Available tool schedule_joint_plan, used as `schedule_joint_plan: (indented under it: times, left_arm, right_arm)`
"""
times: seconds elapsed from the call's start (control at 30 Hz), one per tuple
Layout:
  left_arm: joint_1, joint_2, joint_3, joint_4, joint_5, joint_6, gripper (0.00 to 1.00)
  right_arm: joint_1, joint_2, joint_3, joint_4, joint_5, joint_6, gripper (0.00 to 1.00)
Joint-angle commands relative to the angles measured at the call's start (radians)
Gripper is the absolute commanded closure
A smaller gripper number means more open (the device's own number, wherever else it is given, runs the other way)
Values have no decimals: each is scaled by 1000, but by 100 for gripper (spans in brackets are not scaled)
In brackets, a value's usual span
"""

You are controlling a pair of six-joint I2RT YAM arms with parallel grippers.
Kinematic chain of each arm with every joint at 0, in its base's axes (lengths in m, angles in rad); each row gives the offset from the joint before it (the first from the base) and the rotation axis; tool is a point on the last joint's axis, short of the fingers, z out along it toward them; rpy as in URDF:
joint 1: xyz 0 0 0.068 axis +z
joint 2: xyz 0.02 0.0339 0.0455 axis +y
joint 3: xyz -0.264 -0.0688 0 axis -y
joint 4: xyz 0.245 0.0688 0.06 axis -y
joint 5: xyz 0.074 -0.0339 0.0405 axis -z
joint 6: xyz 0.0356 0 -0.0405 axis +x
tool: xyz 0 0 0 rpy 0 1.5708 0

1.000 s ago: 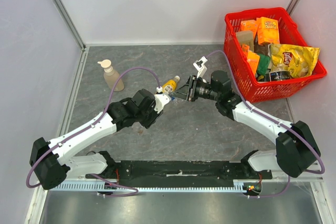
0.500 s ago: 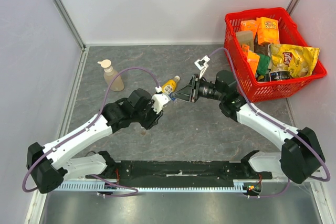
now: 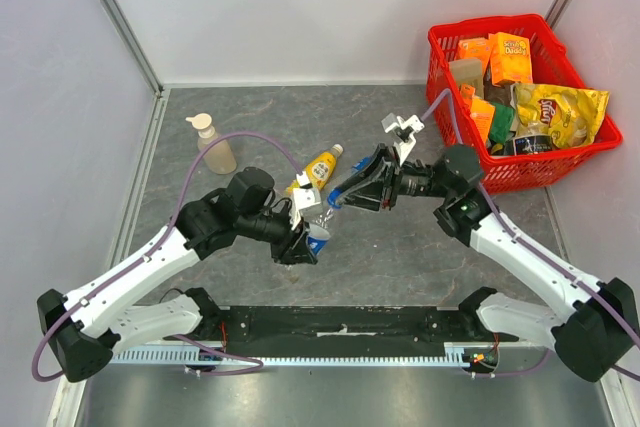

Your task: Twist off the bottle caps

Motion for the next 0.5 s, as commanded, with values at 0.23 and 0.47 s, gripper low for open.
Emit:
schedule_joint_plan:
  times: [0.23, 0.47]
  left_arm:
    - [-9, 19, 82, 89, 448, 51, 83]
    - [-9, 14, 98, 99, 630, 44, 84]
  right_arm:
    - [100, -70, 46, 160, -175, -4, 100]
    - [128, -99, 46, 265, -212, 40, 100]
